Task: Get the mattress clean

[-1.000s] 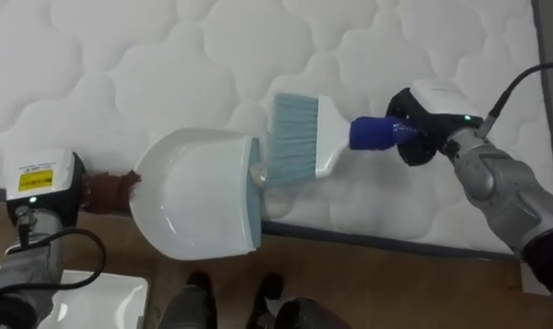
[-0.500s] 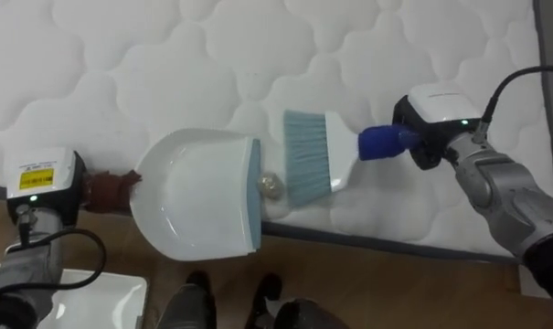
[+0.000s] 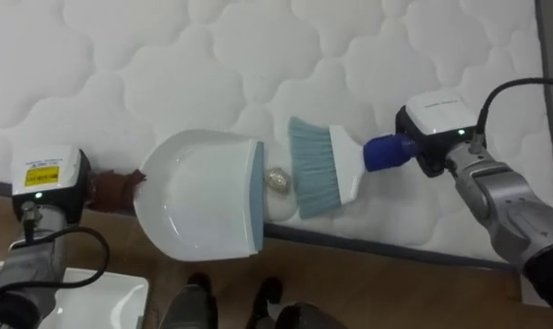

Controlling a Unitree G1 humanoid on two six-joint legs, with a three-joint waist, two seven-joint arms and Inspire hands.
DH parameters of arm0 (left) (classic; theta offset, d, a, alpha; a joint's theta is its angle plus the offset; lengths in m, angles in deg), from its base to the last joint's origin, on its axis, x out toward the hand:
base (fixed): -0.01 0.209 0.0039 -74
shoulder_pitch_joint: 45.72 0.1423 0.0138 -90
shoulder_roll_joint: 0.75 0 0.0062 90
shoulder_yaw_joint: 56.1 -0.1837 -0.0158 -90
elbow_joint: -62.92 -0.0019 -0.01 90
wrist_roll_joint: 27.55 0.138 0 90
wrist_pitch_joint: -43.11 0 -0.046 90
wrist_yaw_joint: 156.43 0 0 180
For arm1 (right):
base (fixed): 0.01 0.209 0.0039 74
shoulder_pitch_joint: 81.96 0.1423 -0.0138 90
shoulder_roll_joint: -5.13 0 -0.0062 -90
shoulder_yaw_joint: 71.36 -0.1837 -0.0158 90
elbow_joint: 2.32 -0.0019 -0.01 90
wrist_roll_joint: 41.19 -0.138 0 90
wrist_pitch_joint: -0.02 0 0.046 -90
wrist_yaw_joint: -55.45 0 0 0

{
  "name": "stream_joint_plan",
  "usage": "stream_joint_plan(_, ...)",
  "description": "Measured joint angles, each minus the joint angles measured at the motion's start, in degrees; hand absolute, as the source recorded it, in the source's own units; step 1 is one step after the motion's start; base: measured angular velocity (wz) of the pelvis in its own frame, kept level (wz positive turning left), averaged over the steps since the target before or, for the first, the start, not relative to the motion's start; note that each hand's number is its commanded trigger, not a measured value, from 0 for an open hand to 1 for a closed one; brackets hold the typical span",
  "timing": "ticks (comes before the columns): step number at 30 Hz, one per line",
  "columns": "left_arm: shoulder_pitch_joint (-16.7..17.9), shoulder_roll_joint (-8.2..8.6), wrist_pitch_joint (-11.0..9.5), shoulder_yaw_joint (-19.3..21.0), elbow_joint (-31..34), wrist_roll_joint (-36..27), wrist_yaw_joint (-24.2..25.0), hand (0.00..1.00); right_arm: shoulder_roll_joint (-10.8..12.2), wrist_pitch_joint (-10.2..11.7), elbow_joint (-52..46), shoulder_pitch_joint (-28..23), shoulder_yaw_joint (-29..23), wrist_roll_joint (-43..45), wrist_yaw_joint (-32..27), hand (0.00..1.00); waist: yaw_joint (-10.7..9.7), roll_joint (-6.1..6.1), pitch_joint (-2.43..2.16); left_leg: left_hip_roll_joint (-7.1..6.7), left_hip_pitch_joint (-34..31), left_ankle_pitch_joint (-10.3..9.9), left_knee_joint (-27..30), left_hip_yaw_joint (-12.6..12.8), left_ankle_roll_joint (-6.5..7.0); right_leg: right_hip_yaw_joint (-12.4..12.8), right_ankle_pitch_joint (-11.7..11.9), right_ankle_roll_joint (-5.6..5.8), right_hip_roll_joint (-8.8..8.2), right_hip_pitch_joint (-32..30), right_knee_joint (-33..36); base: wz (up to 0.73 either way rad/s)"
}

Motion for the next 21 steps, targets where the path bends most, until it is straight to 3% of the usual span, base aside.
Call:
stream_joint_plan(6, -0.06, 0.0, 0.75, -1.01, 0.0, -1.56, 0.73, 1.0, -0.08, -2.53, -2.8, -0.38, 3.6, 1.08, 0.83, 1.0, 0.01, 0.71, 0.07, 0.03, 0.1, -0.01, -0.4, 0.05, -0.13, 0.06, -0.12, -0.08, 0.13, -0.03, -0.22, 0.0)
stream_joint_plan(10, -0.11, 0.0, 0.79, -0.99, 0.12, -2.09, 0.75, 1.0, -0.02, -2.84, -4.42, -0.8, 3.86, 3.49, 2.08, 1.0, 0.0, 0.82, 0.05, -0.01, -0.24, 0.04, -1.15, 0.3, -0.22, 0.07, -0.08, -0.15, 0.1, -0.66, -0.5, 0.0)
stream_joint_plan(21, -0.65, 0.42, 3.38, -2.59, 0.15, -1.97, 1.85, 1.0, 0.47, -6.91, -9.03, -1.57, 5.2, 5.34, 7.45, 1.0, 0.26, 1.65, -0.12, -0.28, -0.21, 0.4, -2.4, 0.27, -0.77, -0.01, -0.05, -0.34, 0.52, -0.73, -1.27, 0.0)
